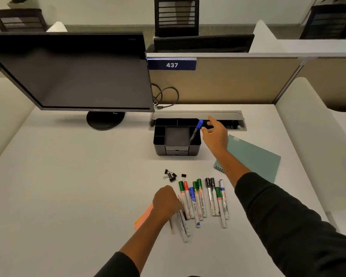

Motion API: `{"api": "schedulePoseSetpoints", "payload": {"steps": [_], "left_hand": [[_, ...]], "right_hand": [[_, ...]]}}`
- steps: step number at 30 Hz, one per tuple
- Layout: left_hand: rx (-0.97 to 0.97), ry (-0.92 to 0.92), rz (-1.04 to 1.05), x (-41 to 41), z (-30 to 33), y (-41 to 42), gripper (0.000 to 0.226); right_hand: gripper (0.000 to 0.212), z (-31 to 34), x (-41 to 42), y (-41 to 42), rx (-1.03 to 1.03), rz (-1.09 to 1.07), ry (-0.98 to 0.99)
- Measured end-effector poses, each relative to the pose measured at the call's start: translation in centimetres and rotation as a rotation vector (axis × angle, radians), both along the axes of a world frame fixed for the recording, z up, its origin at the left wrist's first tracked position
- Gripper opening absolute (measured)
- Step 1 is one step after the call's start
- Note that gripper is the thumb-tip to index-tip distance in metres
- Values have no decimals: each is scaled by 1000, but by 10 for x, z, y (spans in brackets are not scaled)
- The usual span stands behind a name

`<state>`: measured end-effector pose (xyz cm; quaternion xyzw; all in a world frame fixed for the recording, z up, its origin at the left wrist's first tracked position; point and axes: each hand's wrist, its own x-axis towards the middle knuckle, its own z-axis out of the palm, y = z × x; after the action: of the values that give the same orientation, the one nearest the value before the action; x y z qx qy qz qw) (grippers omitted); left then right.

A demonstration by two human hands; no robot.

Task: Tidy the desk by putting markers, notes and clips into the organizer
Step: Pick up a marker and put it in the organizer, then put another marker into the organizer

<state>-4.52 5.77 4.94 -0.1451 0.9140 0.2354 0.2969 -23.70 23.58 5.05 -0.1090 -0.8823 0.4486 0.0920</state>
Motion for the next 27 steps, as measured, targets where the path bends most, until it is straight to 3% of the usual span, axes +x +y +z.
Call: {"api": "schedulePoseSetpoints", "payload": {"steps": [3, 6, 9, 13, 19, 27], "left_hand": [[50, -36, 36, 0, 7, -6, 9], [110, -80, 60, -1, 15, -13, 10], [164, -119, 93, -6, 33, -23, 12], [279, -123, 200, -21, 67, -36, 14], [466, 117, 445, -61, 120, -63, 19], [638, 494, 798, -131, 125, -91, 19]], "right_hand": [[32, -3, 17, 18, 65, -13, 59], [5, -6, 42, 37, 119, 64, -50], [13, -16, 73, 56, 290, 275, -295], [17, -36, 111, 80, 460, 282, -494], [19, -49, 138, 89, 377, 226, -532], [22, -49, 144, 88, 353, 196, -537]]}}
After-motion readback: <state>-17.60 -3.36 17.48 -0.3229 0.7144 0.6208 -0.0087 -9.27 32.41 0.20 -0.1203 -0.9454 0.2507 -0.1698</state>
